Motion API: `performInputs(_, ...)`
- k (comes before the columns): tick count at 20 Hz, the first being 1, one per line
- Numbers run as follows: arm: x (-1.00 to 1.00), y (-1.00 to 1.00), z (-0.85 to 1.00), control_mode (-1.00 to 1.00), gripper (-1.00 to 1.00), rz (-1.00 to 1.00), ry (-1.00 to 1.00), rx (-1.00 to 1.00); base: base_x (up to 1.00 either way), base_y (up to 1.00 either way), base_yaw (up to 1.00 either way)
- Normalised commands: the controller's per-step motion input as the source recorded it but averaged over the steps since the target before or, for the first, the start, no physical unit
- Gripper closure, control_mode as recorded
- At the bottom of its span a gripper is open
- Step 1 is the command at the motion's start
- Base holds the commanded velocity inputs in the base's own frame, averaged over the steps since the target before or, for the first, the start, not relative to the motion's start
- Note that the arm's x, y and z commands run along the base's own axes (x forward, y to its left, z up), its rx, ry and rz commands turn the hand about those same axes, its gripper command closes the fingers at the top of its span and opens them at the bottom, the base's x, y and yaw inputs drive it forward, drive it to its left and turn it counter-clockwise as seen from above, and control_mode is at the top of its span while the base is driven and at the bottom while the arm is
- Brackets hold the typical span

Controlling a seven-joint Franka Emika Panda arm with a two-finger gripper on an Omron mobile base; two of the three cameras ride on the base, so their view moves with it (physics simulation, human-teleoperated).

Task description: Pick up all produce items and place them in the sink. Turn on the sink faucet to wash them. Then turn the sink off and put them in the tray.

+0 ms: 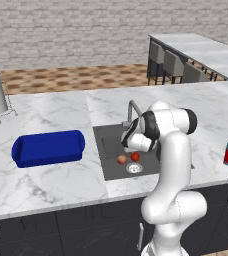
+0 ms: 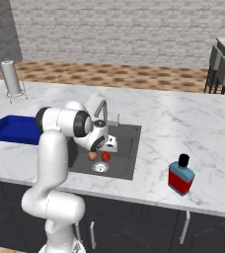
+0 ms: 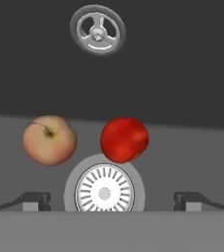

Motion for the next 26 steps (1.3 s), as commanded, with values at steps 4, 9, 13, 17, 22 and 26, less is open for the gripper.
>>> performInputs(4, 0.16, 0.00, -0.32, -1.00, -1.00, 0.00, 0.00, 0.00, 0.00, 0.00, 0.00)
performInputs(9, 0.08, 0.00, -0.31, -1.00, -1.00, 0.00, 0.00, 0.00, 0.00, 0.00, 0.00)
performInputs(13, 0.09, 0.00, -0.22, -1.00, -1.00, 0.00, 0.00, 0.00, 0.00, 0.00, 0.00)
performInputs(17, 0.13, 0.00, -0.18, -1.00, -1.00, 0.00, 0.00, 0.00, 0.00, 0.00, 0.00)
performInputs(22, 0.15, 0.00, -0.16, -1.00, -1.00, 0.00, 0.00, 0.00, 0.00, 0.00, 0.00)
performInputs(26, 0.14, 0.00, -0.16, -1.00, -1.00, 0.00, 0.00, 0.00, 0.00, 0.00, 0.00)
